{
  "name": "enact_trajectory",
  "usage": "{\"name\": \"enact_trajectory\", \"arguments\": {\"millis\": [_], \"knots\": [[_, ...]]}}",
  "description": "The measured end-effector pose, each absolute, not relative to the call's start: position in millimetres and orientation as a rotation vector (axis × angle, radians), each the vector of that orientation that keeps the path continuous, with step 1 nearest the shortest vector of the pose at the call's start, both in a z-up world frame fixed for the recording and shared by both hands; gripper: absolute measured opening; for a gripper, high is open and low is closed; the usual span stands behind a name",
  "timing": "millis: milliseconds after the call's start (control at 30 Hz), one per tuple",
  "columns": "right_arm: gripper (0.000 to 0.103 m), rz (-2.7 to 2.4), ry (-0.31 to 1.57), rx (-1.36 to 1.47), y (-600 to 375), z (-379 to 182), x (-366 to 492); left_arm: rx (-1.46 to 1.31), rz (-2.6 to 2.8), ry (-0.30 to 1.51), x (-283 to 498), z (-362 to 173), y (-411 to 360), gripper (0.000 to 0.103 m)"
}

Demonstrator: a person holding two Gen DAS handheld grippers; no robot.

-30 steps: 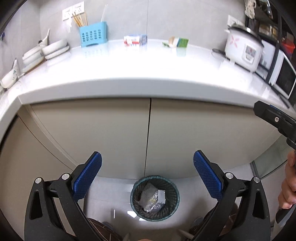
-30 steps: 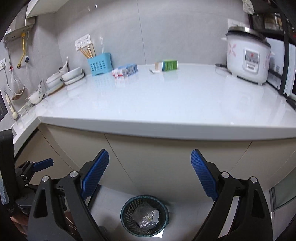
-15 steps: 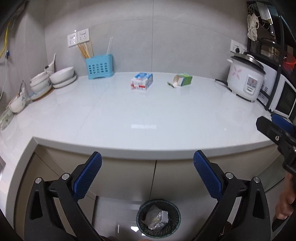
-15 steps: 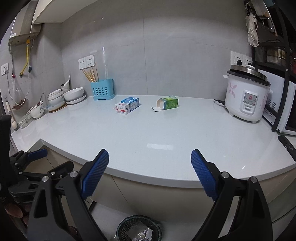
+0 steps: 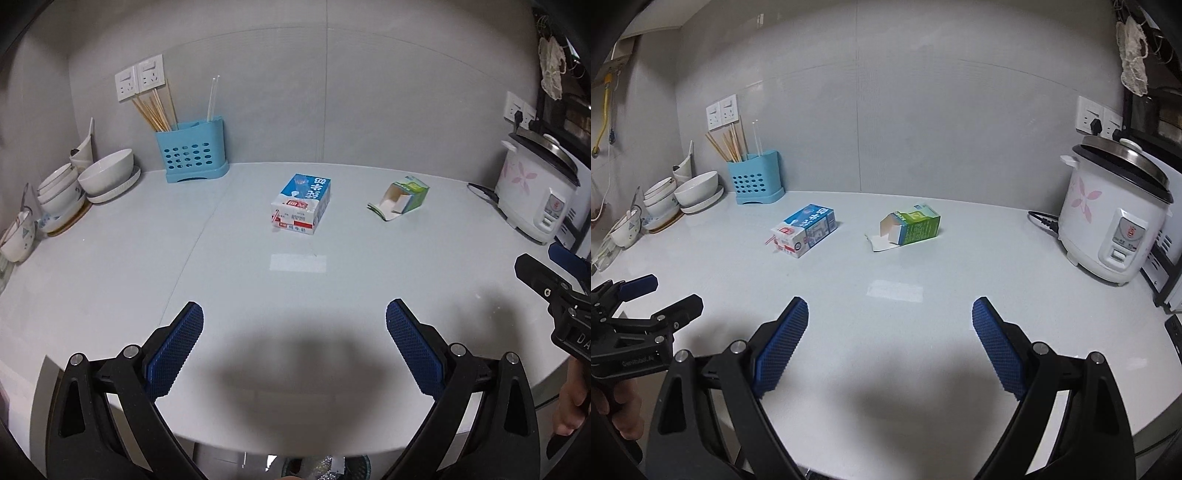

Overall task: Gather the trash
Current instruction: 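Grasp the blue milk carton with the left tool while the right tool grasps the green box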

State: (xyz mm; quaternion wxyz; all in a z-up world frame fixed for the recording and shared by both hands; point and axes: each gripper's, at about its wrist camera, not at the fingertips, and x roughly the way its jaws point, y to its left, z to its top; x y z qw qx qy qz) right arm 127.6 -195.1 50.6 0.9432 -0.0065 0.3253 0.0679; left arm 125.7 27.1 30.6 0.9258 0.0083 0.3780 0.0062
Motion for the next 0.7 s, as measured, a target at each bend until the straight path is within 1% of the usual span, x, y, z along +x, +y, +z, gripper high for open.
{"name": "enact_trajectory", "arguments": {"millis": [367,533,600,700], "knots": [[0.087,0.125,0.791,0.017,-202,3,318,0.020,0.025,0.846,284,-4,27,0.097],[0.087,0.122,0.820,0.034,-212,-10,366,0.005,0.037,0.879,332,-14,32,0.097],[0.091,0.124,0.830,0.021,-212,-15,378,0.002,0.023,0.890,344,-15,31,0.097],[0.091,0.118,0.844,0.002,-213,-26,392,0.028,0.010,0.924,364,-24,24,0.097]]}}
